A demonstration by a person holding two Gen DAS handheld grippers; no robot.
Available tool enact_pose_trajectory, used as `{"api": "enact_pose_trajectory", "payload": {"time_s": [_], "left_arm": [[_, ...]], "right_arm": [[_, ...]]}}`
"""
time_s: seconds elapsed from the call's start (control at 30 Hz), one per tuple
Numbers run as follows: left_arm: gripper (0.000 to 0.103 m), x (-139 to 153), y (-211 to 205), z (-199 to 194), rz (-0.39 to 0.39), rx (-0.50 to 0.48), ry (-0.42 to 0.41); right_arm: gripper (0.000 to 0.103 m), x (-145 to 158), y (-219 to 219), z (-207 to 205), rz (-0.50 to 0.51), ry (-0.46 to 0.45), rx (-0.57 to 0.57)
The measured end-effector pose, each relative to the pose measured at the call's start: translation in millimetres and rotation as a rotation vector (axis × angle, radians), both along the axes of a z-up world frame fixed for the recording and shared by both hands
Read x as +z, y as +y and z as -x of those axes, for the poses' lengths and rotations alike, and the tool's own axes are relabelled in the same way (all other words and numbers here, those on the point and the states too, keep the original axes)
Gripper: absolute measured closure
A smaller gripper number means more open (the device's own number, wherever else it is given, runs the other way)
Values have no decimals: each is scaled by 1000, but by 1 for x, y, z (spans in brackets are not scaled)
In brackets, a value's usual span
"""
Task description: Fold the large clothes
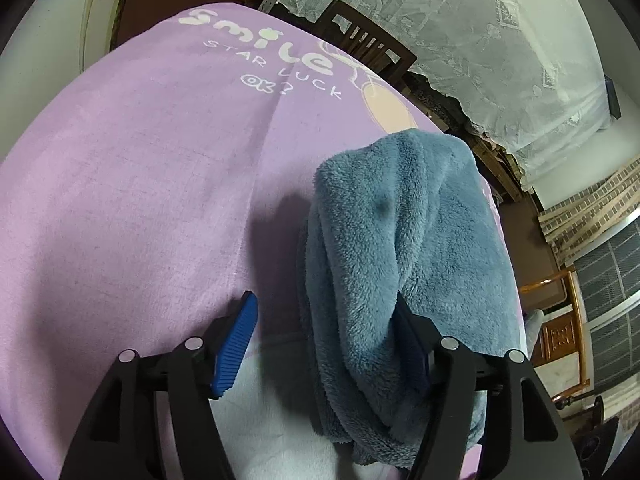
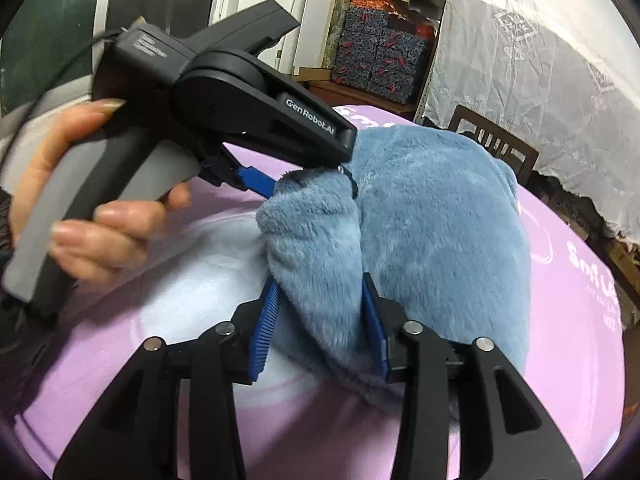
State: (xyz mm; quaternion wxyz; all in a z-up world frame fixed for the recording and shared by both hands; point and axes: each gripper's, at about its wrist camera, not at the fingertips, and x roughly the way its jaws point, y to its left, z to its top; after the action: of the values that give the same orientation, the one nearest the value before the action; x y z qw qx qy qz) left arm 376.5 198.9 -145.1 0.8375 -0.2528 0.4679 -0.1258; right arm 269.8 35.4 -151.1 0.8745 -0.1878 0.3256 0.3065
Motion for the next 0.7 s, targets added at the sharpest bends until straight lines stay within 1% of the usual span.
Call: {"api": "enact_pose_trajectory", "payload": {"time_s": [0.07, 0.17, 0.23, 0.3, 0.33, 0.37, 0.43, 0.47, 0.5, 0.53, 0.57, 0.63, 0.7], "left_arm": [[34, 5, 2, 4, -12, 11, -5], [34, 12, 8, 13, -30, 39, -16], [34, 18, 15, 21, -47, 75, -30], [36, 26, 22, 31, -43, 112, -60], [36, 32, 25, 38, -33, 127, -89], [36, 38, 25, 43, -19, 126, -114], [36, 49, 22, 52, 36, 95, -178], [36, 51, 19, 54, 56, 76, -193], [36, 53, 14, 55, 77, 51, -206], [36, 54, 6, 55, 89, 18, -215], [36, 54, 1, 55, 86, 10, -214], [36, 49, -8, 49, 81, -5, -196], [36, 42, -12, 43, 98, -18, -168]], "right_arm": [[54, 6, -13, 13, -38, 25, 11], [52, 13, -32, 29, -71, 51, 4], [52, 17, -47, 34, -88, 61, -14], [52, 24, -70, 36, -146, 77, -44], [52, 26, -78, 36, -177, 87, -54], [51, 33, -94, 28, -245, 113, -73], [45, 42, -114, 15, -351, 155, -118], [34, 45, -121, 7, -389, 174, -139], [27, 49, -132, -10, -444, 205, -171], [26, 50, -137, -19, -477, 227, -189], [26, 52, -146, -36, -528, 264, -218], [26, 52, -155, -52, -574, 302, -252], [26, 50, -163, -78, -633, 358, -284]]}}
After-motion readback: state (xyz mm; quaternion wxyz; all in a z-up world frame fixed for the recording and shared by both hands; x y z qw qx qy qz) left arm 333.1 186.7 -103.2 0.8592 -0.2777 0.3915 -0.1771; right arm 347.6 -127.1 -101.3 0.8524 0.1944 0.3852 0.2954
